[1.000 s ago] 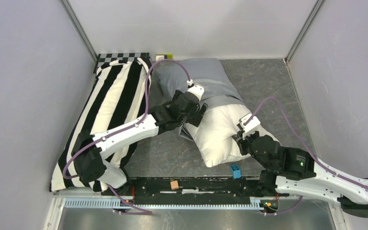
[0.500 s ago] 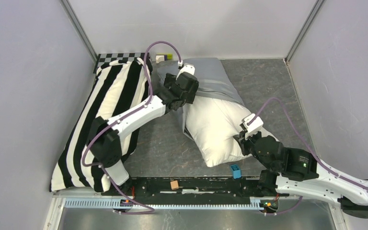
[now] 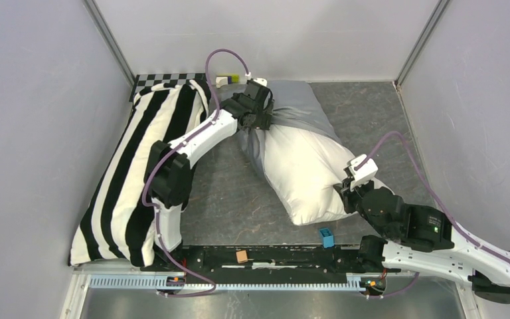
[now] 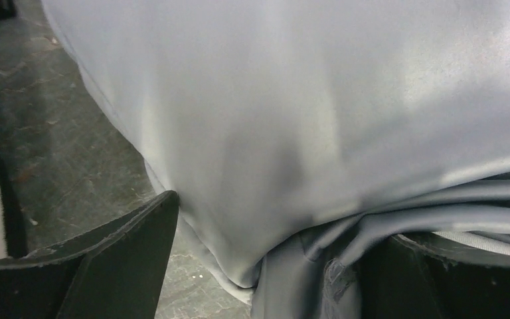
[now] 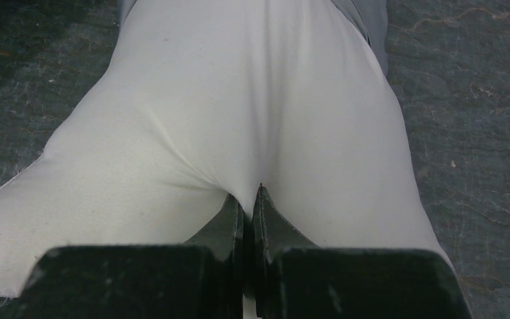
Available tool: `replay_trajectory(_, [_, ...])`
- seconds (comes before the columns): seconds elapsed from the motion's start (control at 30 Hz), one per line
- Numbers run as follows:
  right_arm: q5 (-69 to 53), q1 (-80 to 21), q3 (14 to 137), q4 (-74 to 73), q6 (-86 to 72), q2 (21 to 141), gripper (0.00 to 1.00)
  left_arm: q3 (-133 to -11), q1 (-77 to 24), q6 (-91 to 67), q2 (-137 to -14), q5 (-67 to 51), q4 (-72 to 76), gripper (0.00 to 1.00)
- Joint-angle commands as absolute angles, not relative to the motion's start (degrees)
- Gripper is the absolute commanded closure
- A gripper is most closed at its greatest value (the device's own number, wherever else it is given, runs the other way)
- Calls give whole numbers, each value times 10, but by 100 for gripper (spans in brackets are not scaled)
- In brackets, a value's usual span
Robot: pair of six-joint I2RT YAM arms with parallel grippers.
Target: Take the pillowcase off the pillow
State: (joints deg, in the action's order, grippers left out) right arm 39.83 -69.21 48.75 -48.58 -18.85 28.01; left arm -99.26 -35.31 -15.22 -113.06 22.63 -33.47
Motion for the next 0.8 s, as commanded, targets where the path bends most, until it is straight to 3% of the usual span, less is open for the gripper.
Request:
replay_trajectory(0.0, [400,-692,537,-497,-179,264,100,-981,-289,-162,-1161,276,-367,9])
replay_trajectory(0.03, [379,-692,533,-490,-166,270,100,-960,-289,-156,-1145,254,-344,12])
replay_trajectory(0.07, [354,-692,529,-483,-151,278,92,-938,-292,-150,-1126,229,-322,14])
replay_trajectory(0.17, [306,-692,525,-460,-130,298,37,-876,-308,-130,-1067,180,-267,18])
replay_trajectory(0.27, [285,-692,541,-440,-114,320,15,-837,-324,-126,-1023,167,-251,19])
replay_trajectory(0.4, [251,-692,582,-429,-81,380,3,-815,-333,-132,-994,140,-258,18])
replay_trajectory(0.77, [296,-692,672,-360,-78,638,2,-788,-332,-147,-966,106,-256,17])
